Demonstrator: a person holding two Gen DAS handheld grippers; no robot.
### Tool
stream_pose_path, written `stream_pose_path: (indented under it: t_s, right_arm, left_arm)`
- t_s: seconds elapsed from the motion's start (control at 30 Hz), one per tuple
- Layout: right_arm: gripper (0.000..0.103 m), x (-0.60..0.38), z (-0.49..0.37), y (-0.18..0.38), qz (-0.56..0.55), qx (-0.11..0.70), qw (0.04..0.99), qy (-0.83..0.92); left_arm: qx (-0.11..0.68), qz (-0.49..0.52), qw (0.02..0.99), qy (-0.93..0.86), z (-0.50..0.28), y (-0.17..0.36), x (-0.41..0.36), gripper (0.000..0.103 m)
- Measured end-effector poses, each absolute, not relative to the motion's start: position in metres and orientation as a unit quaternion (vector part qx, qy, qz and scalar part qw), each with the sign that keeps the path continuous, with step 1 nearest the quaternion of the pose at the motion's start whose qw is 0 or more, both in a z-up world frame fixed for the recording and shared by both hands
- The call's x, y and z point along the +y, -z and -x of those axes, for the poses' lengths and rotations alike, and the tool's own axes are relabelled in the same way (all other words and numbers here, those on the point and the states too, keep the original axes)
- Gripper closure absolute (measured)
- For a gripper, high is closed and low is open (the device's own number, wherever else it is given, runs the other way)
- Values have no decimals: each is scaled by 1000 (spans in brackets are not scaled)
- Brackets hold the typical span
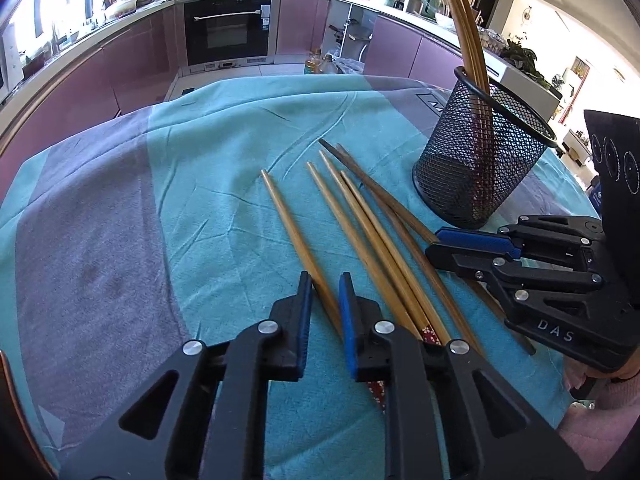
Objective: Organize utensils
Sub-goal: 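Return the left tool to the pile and grasp a chopstick while the right tool grasps another, then carry the left tool's chopstick upright over the mesh cup while the right tool carries its own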
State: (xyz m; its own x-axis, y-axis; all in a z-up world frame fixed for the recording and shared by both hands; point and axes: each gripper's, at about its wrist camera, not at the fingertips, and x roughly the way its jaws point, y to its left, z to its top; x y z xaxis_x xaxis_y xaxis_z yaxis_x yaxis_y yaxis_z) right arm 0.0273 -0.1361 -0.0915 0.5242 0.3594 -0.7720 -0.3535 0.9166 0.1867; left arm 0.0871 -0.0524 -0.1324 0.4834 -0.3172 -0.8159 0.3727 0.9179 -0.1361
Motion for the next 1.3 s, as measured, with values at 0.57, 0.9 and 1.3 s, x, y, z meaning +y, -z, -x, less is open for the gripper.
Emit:
stream_pose_path:
  t_s: [0.57,0.9,1.3]
  right_arm:
    - [97,-152,-17,82,-26,424,878,-221]
    - [97,-168,6,49,-49,383,886,-257]
    - [97,-198,23,11,-75,330,906,-256]
  left_arm:
    - [460,-15,869,181,-90,130,-60,95]
    - [427,2,880,208,-70,97,-50,95]
    - [373,24,892,255,-35,39,-39,96]
